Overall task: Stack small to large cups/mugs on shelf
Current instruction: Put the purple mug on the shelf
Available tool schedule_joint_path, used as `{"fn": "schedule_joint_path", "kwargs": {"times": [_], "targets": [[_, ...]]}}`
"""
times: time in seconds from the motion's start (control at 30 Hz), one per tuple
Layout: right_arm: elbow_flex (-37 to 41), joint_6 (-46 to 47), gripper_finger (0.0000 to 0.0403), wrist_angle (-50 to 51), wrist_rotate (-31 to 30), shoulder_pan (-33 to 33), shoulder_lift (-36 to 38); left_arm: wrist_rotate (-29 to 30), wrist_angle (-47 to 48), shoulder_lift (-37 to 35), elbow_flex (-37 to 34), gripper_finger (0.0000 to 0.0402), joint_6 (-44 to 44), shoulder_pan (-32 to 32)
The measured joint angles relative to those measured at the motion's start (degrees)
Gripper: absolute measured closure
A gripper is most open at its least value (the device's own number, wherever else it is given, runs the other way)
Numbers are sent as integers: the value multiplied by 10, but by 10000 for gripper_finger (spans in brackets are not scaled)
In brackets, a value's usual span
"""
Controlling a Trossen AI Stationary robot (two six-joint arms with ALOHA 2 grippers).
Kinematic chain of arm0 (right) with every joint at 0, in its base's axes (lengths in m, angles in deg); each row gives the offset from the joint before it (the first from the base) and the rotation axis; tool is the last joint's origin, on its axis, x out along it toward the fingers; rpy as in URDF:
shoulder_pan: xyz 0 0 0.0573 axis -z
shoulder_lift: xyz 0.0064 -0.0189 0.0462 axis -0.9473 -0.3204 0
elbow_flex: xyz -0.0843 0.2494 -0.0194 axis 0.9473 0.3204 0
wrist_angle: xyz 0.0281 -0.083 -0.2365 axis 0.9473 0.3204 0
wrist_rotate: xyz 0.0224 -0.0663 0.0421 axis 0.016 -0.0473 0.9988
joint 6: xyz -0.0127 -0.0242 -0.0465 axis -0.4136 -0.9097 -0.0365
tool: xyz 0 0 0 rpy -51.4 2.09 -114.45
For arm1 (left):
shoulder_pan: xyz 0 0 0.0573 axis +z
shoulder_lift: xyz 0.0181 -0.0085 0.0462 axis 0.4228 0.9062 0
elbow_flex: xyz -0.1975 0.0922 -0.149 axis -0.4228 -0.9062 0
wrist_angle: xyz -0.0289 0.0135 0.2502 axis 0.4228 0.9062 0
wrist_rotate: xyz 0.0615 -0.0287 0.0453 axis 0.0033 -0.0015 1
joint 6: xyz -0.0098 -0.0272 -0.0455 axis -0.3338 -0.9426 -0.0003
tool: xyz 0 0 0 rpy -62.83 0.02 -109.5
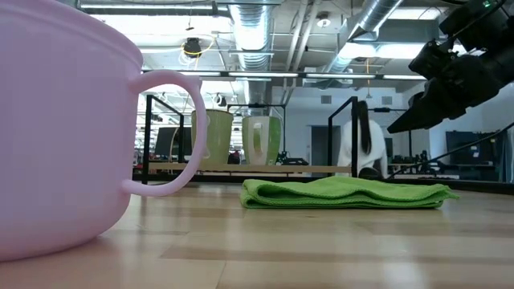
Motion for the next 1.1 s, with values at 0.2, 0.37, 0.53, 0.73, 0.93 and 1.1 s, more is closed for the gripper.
{"fn": "schedule_joint_path", "kwargs": {"times": [0.2, 0.37, 0.53, 0.73, 0.93, 1.1], "targets": [[0, 0, 193, 3, 0, 0, 0, -2, 16, 7, 0, 222, -40, -8], [11, 0, 193, -1, 0, 0, 0, -13, 17, 20, -1, 222, -41, -8], [19, 0, 193, 0, 0, 0, 0, -23, 29, 27, -1, 222, -52, -7], [19, -1, 193, -2, 0, 0, 0, -27, 26, 42, -1, 222, -55, -6], [19, -4, 193, -2, 0, 0, 0, -16, 6, 46, -16, 222, -57, -4], [19, -5, 193, -1, 0, 0, 0, -14, 6, 45, -16, 222, -70, -4]]}}
